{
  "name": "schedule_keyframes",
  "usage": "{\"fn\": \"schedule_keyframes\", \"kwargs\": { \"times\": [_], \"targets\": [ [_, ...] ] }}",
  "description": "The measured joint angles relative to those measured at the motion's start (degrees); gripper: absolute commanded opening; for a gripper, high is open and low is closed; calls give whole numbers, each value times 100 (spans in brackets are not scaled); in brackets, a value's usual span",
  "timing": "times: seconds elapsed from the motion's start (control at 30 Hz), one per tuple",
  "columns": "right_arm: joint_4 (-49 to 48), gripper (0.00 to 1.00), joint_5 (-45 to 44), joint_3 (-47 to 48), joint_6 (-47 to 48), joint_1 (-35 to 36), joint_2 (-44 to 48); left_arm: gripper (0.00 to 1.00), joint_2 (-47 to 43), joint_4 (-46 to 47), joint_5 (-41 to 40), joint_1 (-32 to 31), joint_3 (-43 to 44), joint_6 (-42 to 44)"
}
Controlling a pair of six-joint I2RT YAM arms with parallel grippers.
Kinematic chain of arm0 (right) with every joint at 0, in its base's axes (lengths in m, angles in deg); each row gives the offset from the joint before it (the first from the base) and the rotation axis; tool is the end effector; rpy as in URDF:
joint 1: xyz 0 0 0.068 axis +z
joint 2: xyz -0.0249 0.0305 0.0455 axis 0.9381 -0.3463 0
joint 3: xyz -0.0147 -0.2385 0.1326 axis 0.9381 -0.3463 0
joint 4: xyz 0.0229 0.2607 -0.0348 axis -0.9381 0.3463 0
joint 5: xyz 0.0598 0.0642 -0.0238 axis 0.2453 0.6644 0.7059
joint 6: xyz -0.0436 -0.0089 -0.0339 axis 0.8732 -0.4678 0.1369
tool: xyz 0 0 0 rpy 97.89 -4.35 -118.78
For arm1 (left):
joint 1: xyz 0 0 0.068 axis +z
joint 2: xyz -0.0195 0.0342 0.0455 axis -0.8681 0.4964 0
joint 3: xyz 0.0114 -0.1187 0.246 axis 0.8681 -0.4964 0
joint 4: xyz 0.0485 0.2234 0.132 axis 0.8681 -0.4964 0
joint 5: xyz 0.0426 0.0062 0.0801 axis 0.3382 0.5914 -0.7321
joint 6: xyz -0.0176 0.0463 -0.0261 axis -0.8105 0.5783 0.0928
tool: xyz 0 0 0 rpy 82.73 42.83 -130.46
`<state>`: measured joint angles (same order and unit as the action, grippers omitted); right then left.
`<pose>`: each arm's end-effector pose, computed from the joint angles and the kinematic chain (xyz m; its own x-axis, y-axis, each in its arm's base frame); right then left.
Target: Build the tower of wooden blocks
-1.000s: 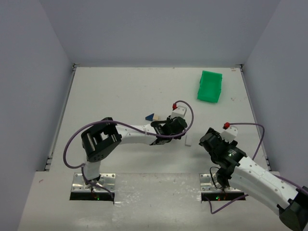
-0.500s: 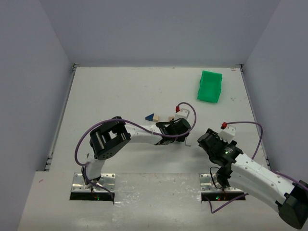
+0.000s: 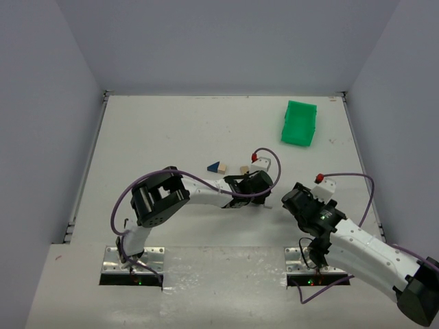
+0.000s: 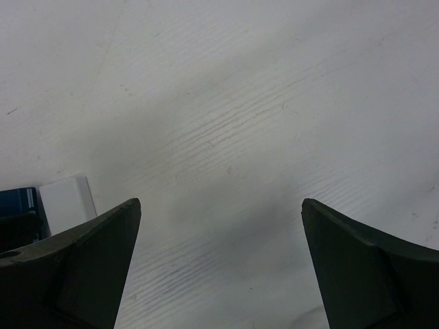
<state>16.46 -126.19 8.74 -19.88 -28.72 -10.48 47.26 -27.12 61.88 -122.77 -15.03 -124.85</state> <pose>0.1056 0.0544 0.1536 -0.4170 0.4799 -0.7719 0.5645 0.8023 0.1939 0.2096 -0.3742 0.1405 -0.6897 0.1535 -0.7076 0.3968 0.8976 -0.1920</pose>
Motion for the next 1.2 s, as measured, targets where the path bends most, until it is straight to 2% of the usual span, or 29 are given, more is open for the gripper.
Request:
{"fn": "schedule_keyframes", "kwargs": {
  "times": [0.27,0.5,0.63,0.8,1.03,1.2],
  "targets": [
    [-106,99,11,0,77,0,-7,4,2,58,-2,-36,0,-108],
    [-106,99,44,0,84,0,-13,21,2,67,-15,-41,0,-127],
    [-106,99,47,0,95,0,-13,23,2,67,-22,-43,0,-128],
    [-108,99,67,-1,98,0,-18,31,2,67,-22,-45,0,-127],
    [-112,99,94,-2,115,0,-33,34,2,67,-21,-60,0,-127],
    [-148,99,106,-2,119,0,-33,42,2,67,-25,-86,0,-126]
  ]
}}
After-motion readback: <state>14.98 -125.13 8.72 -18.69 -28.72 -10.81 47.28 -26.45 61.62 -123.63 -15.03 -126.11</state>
